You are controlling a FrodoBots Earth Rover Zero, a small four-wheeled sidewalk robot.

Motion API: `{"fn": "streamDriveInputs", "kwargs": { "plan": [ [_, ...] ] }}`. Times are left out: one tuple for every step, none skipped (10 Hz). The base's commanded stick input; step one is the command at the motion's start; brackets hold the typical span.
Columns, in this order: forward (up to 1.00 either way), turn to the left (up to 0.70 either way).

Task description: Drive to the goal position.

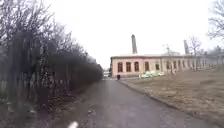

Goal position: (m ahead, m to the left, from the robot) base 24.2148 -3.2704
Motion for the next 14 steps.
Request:
{"fn": "streamDriveInputs", "kwargs": {
  "plan": [
    [1.0,0.0],
    [1.0,0.0],
    [1.0,0.0],
    [1.0,0.0],
    [1.0,0.0],
    [1.0,0.0],
    [1.0,0.0],
    [1.0,0.0],
    [1.0,0.0],
    [1.0,0.0],
    [1.0,0.0],
    [1.0,0.0],
    [1.0,0.0],
    [1.0,0.0]
  ]
}}
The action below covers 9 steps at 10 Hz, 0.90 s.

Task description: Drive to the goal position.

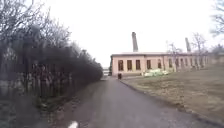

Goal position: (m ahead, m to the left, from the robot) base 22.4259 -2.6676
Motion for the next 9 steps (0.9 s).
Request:
{"fn": "streamDriveInputs", "kwargs": {
  "plan": [
    [1.0,0.0],
    [1.0,0.0],
    [1.0,0.0],
    [1.0,0.0],
    [1.0,0.0],
    [1.0,0.0],
    [1.0,0.0],
    [1.0,0.0],
    [1.0,0.0]
  ]
}}
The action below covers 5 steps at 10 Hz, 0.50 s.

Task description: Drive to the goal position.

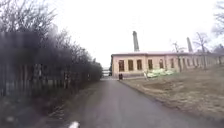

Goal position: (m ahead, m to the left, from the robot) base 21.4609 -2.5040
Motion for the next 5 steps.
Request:
{"fn": "streamDriveInputs", "kwargs": {
  "plan": [
    [1.0,0.0],
    [1.0,0.0],
    [1.0,0.0],
    [1.0,0.0],
    [1.0,0.0]
  ]
}}
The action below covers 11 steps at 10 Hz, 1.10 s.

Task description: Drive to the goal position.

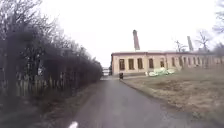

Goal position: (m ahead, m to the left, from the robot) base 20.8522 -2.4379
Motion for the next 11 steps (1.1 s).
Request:
{"fn": "streamDriveInputs", "kwargs": {
  "plan": [
    [1.0,0.0],
    [1.0,0.0],
    [1.0,0.0],
    [1.0,0.0],
    [1.0,0.0],
    [1.0,0.0],
    [1.0,0.0],
    [1.0,0.0],
    [1.0,0.0],
    [1.0,0.0],
    [1.0,0.0]
  ]
}}
